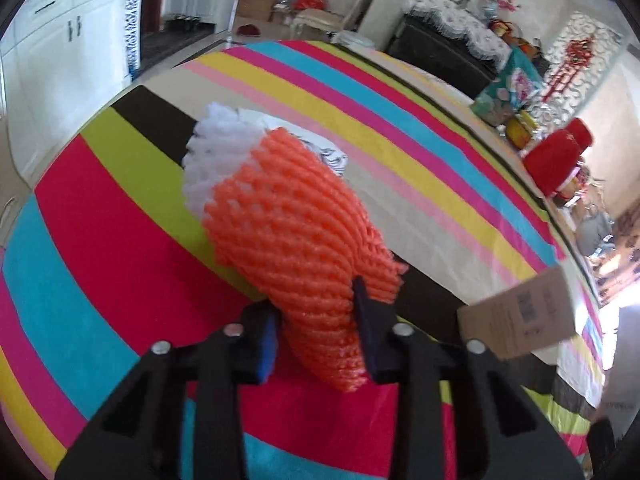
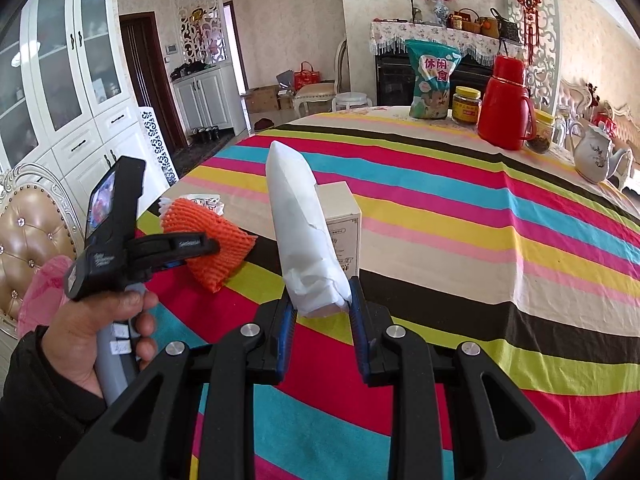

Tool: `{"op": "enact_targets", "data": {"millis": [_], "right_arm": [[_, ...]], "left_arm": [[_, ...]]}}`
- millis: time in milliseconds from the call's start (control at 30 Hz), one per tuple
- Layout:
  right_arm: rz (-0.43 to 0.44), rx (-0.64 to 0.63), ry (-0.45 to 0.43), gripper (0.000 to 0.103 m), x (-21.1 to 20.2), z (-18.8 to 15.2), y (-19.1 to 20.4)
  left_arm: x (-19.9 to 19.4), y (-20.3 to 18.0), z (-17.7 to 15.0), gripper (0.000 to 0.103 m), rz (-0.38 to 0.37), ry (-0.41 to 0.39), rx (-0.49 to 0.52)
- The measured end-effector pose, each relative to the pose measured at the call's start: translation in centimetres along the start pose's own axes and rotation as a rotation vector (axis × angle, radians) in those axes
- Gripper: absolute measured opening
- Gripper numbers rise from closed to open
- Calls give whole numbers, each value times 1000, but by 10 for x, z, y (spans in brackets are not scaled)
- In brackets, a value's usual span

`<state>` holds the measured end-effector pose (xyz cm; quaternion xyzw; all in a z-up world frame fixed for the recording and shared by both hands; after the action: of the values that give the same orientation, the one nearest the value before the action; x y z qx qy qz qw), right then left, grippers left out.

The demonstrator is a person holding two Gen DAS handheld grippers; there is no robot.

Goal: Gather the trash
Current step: 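Grasp the orange foam net with the left tool, then carry the orange net to the pink wastebasket while the right tool carries the paper roll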

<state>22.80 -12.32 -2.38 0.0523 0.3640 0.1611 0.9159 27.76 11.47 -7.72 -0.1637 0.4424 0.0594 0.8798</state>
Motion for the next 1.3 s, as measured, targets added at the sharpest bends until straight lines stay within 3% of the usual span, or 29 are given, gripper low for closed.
{"op": "enact_targets", "data": {"millis": [300, 433, 900, 1300], "right_arm": [[10, -10, -15, 25, -7, -3, 13], [28, -24, -24, 25, -13, -6, 24], [135, -80, -19, 25, -28, -15, 107], [278, -185, 31, 25, -23, -36, 225]], "left_arm": [[-88, 1, -32, 30, -85, -140, 99], [-122, 12, -43, 30, -76, -188, 116], [-247, 133, -79, 31, 57, -346, 38], [-327, 250, -110, 32, 182, -418, -57]]}}
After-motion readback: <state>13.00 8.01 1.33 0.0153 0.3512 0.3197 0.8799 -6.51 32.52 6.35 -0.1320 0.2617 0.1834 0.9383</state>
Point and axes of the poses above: each gripper's, at about its wrist camera, not at the fingertips, and x roughly the way its jaws point, y to its left, z to its top, the point moved 1 cm from there along x, roughly the way its jaws point, and after that the axes turned 9 degrees about x, right-handed, at the moved point
